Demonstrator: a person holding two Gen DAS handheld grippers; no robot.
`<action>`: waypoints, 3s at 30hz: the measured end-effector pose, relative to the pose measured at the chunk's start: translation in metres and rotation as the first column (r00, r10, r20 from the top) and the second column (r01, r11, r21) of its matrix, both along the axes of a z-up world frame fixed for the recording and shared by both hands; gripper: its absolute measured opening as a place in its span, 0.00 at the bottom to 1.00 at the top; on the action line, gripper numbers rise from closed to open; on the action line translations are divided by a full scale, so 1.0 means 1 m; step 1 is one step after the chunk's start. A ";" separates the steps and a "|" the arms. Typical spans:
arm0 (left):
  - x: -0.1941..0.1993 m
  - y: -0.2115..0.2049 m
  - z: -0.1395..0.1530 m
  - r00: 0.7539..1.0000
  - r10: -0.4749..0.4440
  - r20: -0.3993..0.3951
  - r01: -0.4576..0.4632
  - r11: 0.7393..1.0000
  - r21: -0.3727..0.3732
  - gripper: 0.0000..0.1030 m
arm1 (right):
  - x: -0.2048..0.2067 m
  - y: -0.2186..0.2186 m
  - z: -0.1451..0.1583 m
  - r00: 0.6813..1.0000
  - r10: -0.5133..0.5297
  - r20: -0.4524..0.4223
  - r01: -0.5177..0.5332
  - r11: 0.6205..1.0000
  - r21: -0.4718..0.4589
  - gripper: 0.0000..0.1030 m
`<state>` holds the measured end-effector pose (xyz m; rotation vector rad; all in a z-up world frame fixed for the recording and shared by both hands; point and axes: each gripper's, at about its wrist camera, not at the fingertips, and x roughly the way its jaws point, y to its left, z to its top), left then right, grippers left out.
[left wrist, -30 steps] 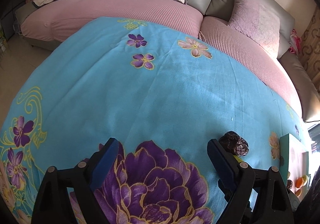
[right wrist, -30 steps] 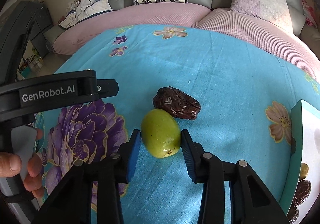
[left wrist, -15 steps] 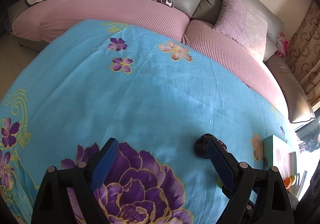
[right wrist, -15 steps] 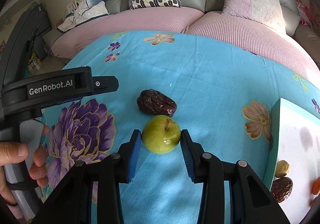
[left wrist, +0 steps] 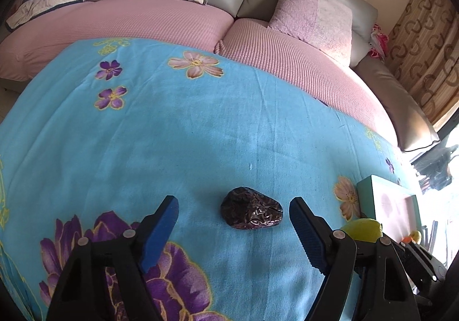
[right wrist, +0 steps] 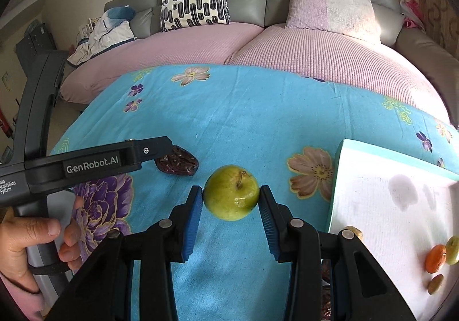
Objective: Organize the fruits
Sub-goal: 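Grasp the dried date with the left gripper while the right gripper holds the green fruit, then carry the green fruit over the tray with the right gripper while the left gripper carries the date, then release the green fruit in the tray with the right gripper while the left gripper releases the date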
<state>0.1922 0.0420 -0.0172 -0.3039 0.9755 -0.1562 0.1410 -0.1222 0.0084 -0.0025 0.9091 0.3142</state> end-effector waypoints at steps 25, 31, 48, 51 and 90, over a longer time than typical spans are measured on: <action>0.006 -0.044 -0.017 0.996 -0.078 -0.045 0.085 0.983 0.165 0.59 | -0.009 -0.051 0.019 0.997 -0.077 0.028 0.076 0.996 0.051 0.41; 0.001 -0.045 -0.003 0.996 -0.085 -0.014 0.086 0.984 0.158 0.59 | -0.011 -0.057 0.022 0.996 -0.085 0.037 0.082 0.994 0.066 0.41; -0.029 -0.066 0.071 0.978 -0.130 0.164 0.112 0.987 0.116 0.59 | -0.012 -0.108 0.031 0.973 -0.225 0.044 0.223 0.973 0.053 0.41; -0.033 -0.087 0.075 0.967 -0.185 0.177 0.164 0.978 0.128 0.59 | -0.013 -0.132 0.031 0.953 -0.298 0.049 0.298 0.954 0.013 0.41; -0.057 -0.215 0.031 0.893 -0.444 0.075 0.414 0.874 0.256 0.68 | -0.035 -0.213 0.000 0.852 -0.521 -0.041 0.516 0.851 -0.096 0.55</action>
